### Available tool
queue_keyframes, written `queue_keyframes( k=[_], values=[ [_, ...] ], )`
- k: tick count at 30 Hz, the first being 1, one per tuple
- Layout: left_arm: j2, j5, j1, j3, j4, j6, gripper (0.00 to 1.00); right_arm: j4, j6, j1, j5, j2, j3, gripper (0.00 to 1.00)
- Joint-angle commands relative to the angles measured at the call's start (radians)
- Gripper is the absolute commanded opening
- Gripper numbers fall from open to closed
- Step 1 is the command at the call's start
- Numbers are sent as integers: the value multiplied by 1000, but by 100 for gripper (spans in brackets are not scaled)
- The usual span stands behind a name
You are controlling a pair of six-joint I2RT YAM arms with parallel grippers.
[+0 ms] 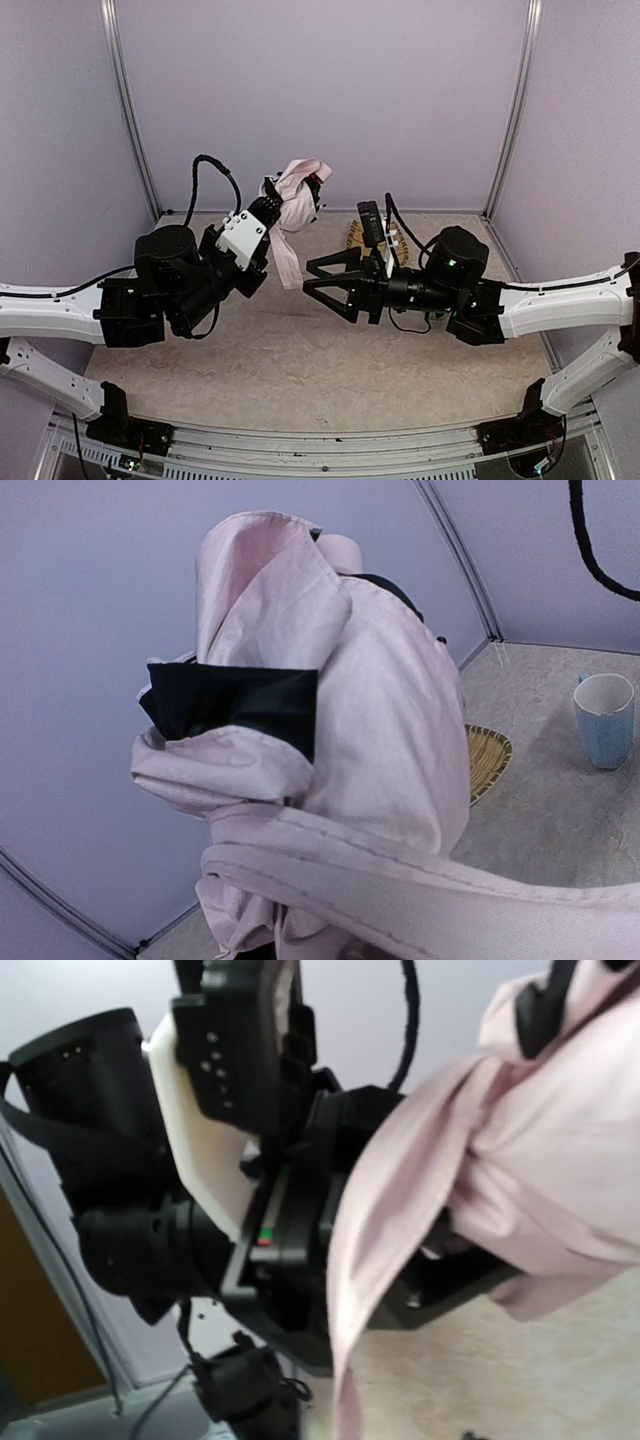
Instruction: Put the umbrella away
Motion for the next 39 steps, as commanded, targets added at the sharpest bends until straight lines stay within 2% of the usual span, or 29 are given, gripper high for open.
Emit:
queue_keyframes(
  k=[1, 6, 12, 16, 19, 21, 23, 26, 29, 32, 36, 39],
  values=[
    [-5, -52, -8, 46, 128, 53, 0, 97, 69, 7, -38, 39, 41, 60],
    [-7, -25, -9, 50, 117, 39, 0, 90, 52, 9, -21, 85, 60, 62],
    [13, -36, -9, 57, 102, 42, 0, 134, 62, 15, -101, 142, 94, 52],
    [26, -33, -8, 60, 91, 36, 0, 142, 66, 15, -113, 157, 108, 25],
    [38, -16, -8, 68, 56, 16, 0, 156, 67, 15, -128, 159, 105, 0],
    [41, 33, 4, 80, -12, -28, 0, 148, 58, 12, -109, 134, 85, 0],
    [42, 176, 54, 101, -148, -144, 0, 87, 53, -3, -53, 85, 57, 0],
    [58, 568, 214, 70, -282, -340, 0, -96, 48, -35, 86, 6, 18, 0],
    [132, 975, 354, -43, -241, -458, 0, -280, 43, -44, 186, -4, 5, 0],
    [259, 1264, 368, -117, -151, -481, 0, -373, 71, -52, 238, 34, -15, 0],
    [524, 1517, 368, -87, -110, -488, 0, -457, 66, -55, 284, 126, 2, 0],
    [695, 1616, 374, -28, -114, -500, 1, -508, 51, -55, 309, 210, 39, 0]
  ],
)
